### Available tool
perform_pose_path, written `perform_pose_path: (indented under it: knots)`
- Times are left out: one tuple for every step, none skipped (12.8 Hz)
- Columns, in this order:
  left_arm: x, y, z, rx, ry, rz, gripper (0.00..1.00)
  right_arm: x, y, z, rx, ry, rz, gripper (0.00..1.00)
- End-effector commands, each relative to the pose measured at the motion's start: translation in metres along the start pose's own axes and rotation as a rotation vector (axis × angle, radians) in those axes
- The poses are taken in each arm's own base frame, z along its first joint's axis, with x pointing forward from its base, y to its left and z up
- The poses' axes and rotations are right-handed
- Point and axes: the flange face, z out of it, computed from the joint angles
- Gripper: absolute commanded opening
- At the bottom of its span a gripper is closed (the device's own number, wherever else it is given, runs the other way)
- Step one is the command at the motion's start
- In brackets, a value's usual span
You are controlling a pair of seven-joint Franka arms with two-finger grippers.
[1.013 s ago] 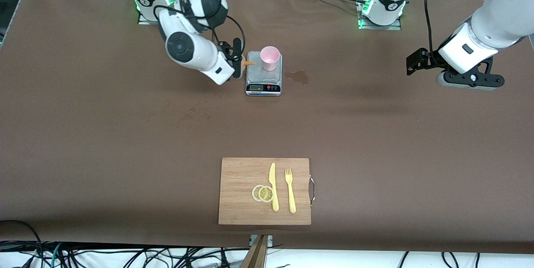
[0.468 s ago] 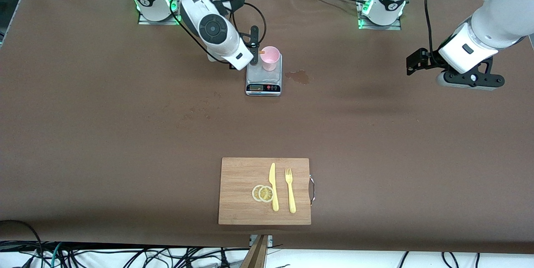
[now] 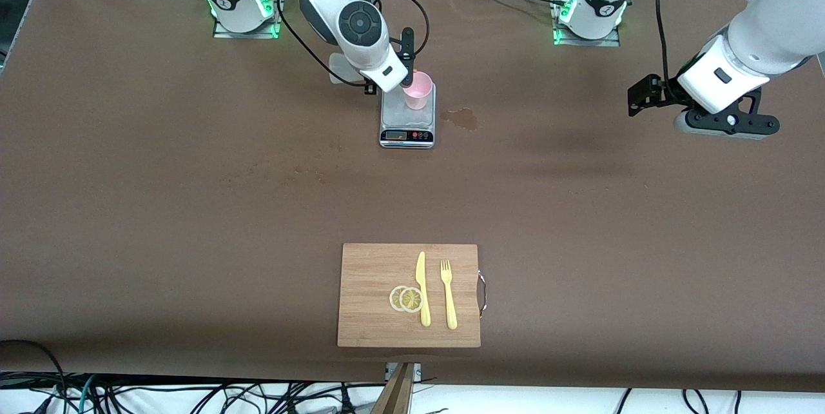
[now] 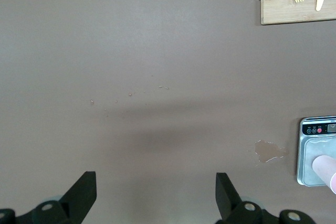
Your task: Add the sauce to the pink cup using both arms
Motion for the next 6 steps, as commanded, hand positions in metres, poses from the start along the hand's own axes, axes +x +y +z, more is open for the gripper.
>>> perform_pose_path:
  knots:
    - [0.0004, -0.0025, -0.0028, 0.01, -0.005, 0.018, 1.0, -0.001, -0.0034, 0.001, -0.032, -0.041, -0.01, 0.2]
    - [0.0005, -0.0031, -0.0036, 0.008, -0.003, 0.017, 1.0, -0.0019, -0.0029, 0.0022, -0.036, -0.054, -0.015, 0.2]
    - [0.0005, -0.0032, -0.0029, 0.009, -0.005, 0.017, 1.0, -0.0035, -0.0001, 0.0045, -0.031, -0.059, -0.009, 0.2]
    - [0.0005, -0.0032, -0.0028, 0.009, -0.005, 0.017, 1.0, -0.0035, 0.0002, 0.0055, -0.039, -0.069, -0.011, 0.2]
    - [0.0005, -0.0031, -0.0036, 0.008, -0.003, 0.017, 1.0, -0.0038, 0.0005, 0.0061, -0.048, -0.085, -0.003, 0.2]
    - [0.0005, -0.0031, -0.0036, 0.008, -0.003, 0.014, 1.0, -0.0018, -0.002, 0.0058, -0.047, -0.096, 0.009, 0.2]
